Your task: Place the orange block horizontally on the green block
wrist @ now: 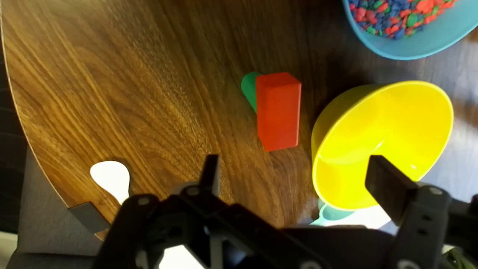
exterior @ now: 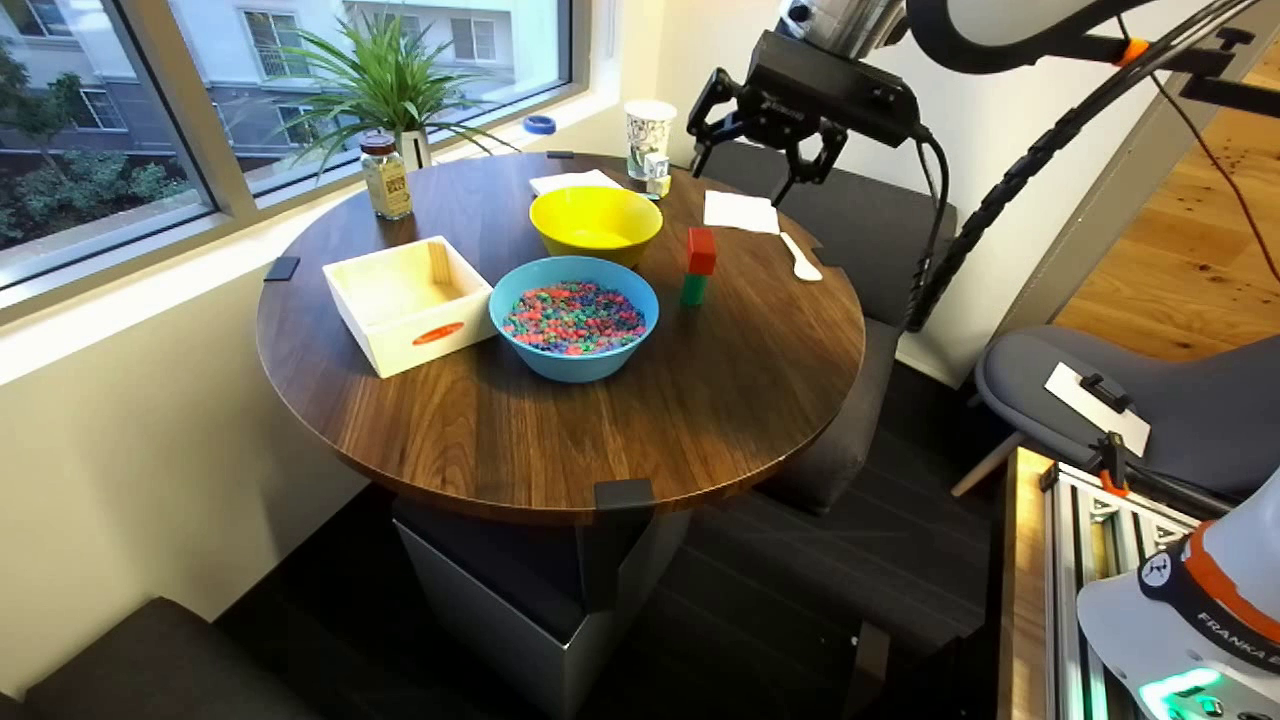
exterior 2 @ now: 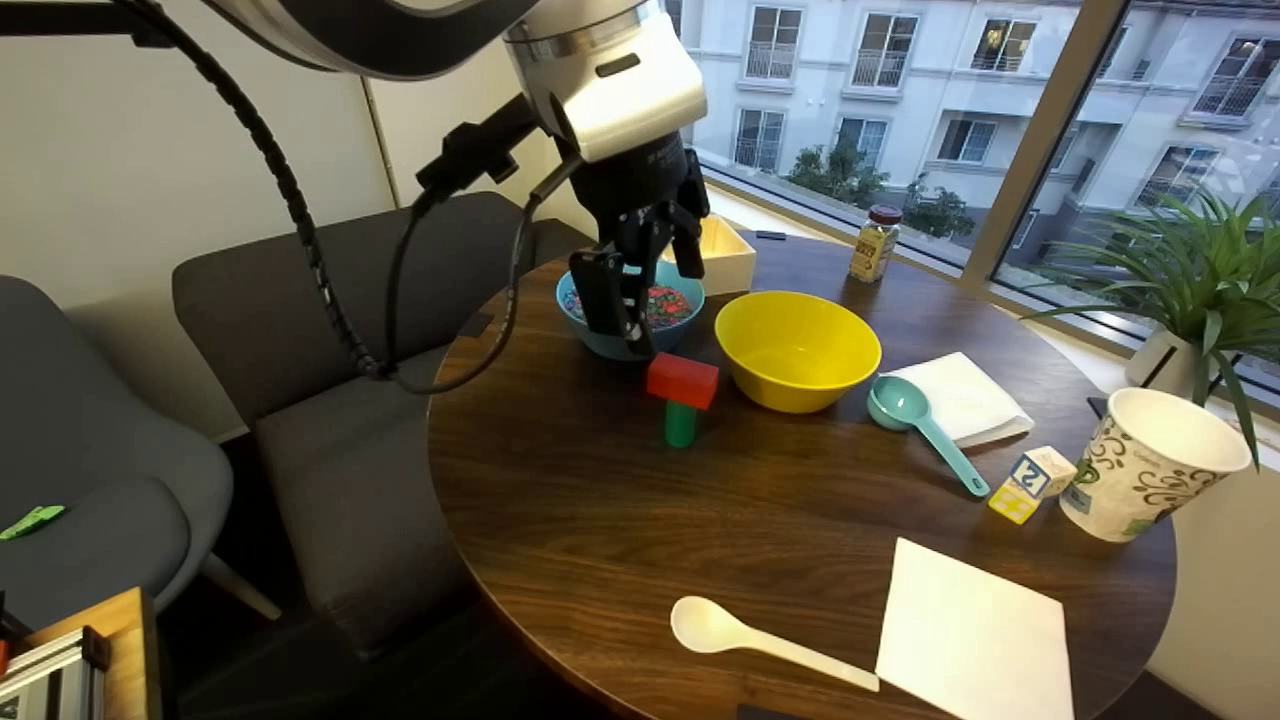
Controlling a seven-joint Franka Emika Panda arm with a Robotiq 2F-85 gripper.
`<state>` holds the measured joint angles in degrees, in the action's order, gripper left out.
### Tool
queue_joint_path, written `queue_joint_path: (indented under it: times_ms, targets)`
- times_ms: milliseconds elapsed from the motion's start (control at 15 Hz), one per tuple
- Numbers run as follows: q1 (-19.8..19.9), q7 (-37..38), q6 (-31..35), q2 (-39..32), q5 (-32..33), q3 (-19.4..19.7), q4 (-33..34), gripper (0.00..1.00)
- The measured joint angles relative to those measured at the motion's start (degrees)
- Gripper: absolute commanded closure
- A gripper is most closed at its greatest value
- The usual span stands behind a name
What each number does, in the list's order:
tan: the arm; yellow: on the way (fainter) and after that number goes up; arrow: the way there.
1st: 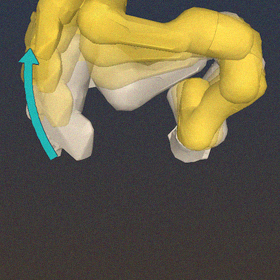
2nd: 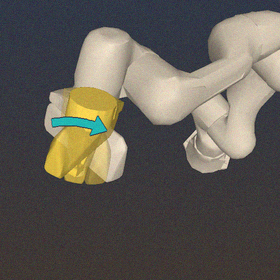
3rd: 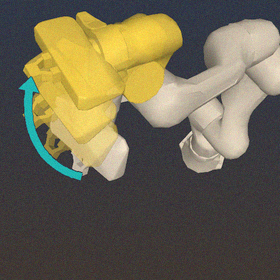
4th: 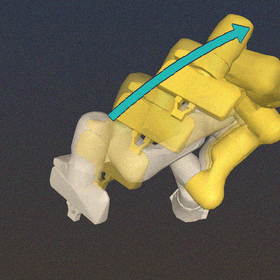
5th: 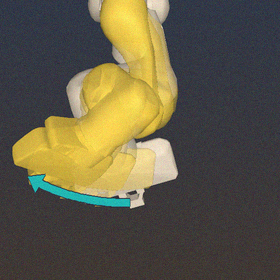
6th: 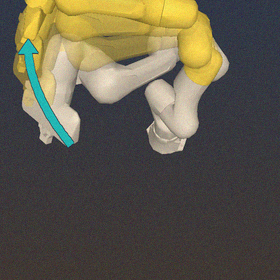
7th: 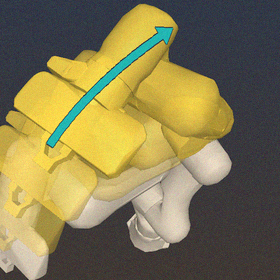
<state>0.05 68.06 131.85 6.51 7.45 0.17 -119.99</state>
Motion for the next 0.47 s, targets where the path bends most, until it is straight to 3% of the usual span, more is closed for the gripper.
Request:
queue_joint_path:
  times_ms: [467]
  targets:
    - [0.4,-2.9,-0.6,0.8,-3.4,0.3,-0.4,0.0]
